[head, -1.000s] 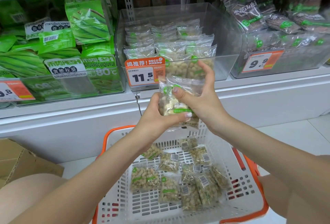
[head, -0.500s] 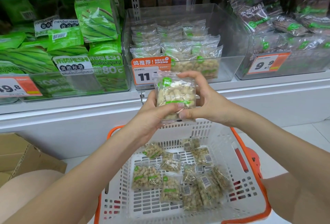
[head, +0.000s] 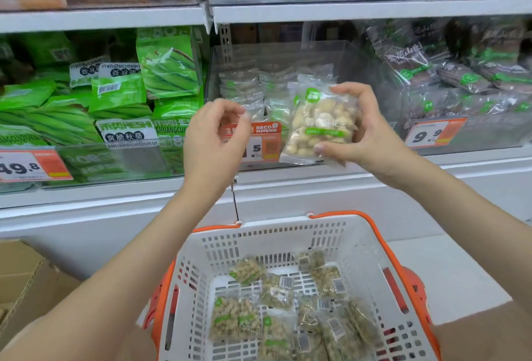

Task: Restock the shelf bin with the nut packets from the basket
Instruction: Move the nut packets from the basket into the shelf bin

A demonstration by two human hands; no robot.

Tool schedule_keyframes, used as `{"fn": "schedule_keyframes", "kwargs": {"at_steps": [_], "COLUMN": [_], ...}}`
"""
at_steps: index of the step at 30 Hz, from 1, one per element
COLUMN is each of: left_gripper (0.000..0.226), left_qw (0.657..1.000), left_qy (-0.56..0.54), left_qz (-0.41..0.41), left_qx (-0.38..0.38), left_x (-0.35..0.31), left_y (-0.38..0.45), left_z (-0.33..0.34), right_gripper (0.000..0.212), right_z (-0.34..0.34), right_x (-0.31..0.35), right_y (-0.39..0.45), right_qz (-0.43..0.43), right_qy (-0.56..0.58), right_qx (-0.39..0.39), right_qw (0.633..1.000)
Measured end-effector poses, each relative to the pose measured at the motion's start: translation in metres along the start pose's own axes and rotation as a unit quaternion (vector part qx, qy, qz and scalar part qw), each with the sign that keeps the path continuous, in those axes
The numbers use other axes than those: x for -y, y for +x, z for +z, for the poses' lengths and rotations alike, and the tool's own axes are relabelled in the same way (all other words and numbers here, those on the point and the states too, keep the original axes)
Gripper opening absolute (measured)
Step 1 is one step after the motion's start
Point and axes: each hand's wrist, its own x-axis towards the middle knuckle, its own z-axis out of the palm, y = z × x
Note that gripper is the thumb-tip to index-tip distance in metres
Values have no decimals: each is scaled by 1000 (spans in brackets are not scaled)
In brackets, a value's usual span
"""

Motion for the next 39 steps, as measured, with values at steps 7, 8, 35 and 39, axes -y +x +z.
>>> {"fn": "schedule_keyframes", "kwargs": {"at_steps": [7, 8, 35, 39], "left_gripper": [62, 61, 48, 48], "left_qw": [901, 900, 920, 921], "left_qy": [322, 323, 311, 316], "left_qz": [196, 201, 212, 202], "left_qx": [215, 211, 112, 108], "left_x": [55, 57, 68, 65], "left_y": [16, 16, 14, 12], "left_z": [4, 5, 21, 22], "right_gripper": [69, 68, 114, 122], "right_z": [-27, -27, 46, 54], "right_x": [11, 10, -55, -59], "right_y": [81, 96, 295, 298], "right_qz": [73, 77, 0, -11], "right_qy": [-29, -42, -273, -323], "right_qx": [-38, -39, 57, 27], "right_qw": [996, 995, 960, 946]}}
